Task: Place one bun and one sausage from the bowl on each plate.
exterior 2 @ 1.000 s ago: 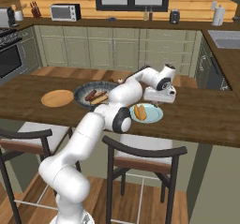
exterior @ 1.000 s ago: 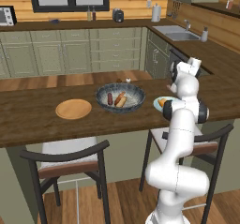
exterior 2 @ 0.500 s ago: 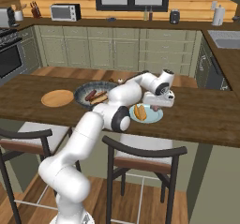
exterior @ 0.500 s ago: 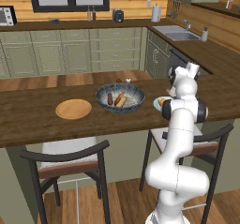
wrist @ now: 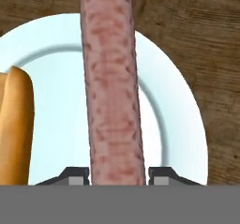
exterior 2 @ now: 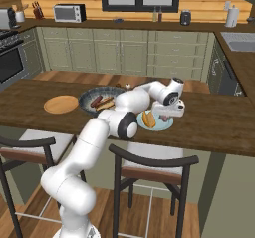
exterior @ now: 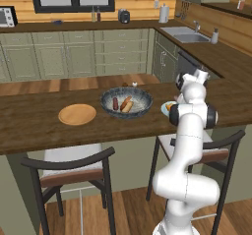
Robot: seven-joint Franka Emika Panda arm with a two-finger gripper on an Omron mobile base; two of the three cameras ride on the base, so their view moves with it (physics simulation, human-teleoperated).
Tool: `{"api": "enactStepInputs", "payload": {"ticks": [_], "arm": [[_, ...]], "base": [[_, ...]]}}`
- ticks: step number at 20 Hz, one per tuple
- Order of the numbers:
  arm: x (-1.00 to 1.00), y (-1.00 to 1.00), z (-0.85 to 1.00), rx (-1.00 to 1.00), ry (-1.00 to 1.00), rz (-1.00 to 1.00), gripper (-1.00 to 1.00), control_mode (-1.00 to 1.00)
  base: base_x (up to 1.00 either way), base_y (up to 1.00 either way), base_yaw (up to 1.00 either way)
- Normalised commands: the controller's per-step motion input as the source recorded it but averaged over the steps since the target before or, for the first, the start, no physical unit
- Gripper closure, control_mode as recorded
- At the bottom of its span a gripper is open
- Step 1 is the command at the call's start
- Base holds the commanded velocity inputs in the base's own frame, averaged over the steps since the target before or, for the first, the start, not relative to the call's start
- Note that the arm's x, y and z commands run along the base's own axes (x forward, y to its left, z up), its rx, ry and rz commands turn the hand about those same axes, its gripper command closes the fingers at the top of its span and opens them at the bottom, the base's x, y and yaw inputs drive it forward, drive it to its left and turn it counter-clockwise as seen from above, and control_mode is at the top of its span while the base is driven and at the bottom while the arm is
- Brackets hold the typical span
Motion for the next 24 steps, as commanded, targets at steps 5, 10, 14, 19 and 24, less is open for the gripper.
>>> {"api": "enactStepInputs", "payload": {"ticks": [5,10,14,19,24], "arm": [[0.00,0.00,-0.04,0.00,0.00,0.00,-1.00,-1.00],[0.00,0.00,0.00,0.00,0.00,0.00,-1.00,-1.00],[-0.05,0.00,0.00,0.00,0.00,0.00,-1.00,-1.00],[-0.06,0.00,0.08,0.00,0.00,0.00,-1.00,-1.00],[-0.36,0.00,0.30,0.00,-0.11,0.00,-1.00,-1.00]], "base": [[0.00,0.00,0.00],[0.00,0.00,0.00],[0.00,0.00,0.00],[0.00,0.00,0.00],[0.00,0.00,0.00]]}}
